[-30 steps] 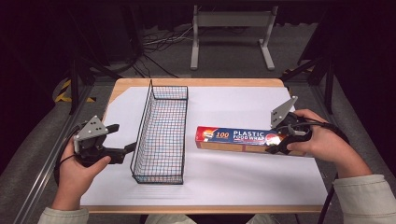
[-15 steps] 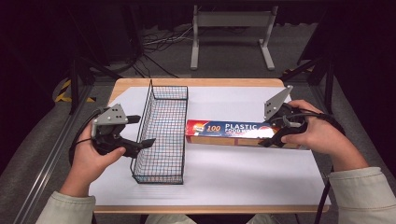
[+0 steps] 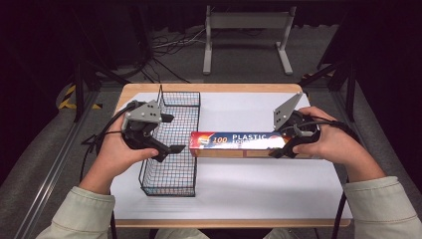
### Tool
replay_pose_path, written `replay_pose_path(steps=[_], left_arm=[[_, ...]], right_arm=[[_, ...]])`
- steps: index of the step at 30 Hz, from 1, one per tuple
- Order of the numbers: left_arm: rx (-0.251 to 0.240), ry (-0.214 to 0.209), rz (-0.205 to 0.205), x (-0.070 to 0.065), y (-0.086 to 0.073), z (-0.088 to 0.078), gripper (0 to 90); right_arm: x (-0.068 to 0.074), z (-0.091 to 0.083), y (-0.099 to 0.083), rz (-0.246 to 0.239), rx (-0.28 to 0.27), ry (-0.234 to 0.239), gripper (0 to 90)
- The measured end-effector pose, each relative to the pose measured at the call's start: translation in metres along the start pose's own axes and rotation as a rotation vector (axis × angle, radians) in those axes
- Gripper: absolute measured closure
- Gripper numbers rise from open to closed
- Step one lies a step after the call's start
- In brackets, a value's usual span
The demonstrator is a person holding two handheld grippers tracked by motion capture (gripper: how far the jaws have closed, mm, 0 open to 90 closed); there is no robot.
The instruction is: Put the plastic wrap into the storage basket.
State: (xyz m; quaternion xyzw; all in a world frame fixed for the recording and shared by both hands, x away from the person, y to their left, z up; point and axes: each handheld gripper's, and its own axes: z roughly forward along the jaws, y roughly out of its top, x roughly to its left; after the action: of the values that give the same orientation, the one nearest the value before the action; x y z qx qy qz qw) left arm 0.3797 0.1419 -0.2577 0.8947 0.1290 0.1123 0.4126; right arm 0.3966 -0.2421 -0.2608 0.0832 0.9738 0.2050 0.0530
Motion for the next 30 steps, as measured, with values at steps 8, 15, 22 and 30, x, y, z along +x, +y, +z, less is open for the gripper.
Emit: replay_pose_path(steps=[8,15,22,30], left_arm=[[0.011,-0.081,0.031,0.005,0.014,0.016,9.7],[0.039,-0.131,0.072,0.002,0.028,0.03,10.4],[0.079,-0.158,0.116,-0.004,0.045,0.049,8.8],[0.159,-0.192,0.153,-0.01,0.052,0.069,8.9]], right_arm=[[0.002,0.006,0.004,-0.014,-0.003,0.009,39.4],[0.002,0.01,0.008,-0.029,0.005,0.017,39.4],[0.004,0.012,0.013,-0.049,0.0,0.022,39.4],[0.005,0.012,0.019,-0.064,-0.005,0.029,39.4]])
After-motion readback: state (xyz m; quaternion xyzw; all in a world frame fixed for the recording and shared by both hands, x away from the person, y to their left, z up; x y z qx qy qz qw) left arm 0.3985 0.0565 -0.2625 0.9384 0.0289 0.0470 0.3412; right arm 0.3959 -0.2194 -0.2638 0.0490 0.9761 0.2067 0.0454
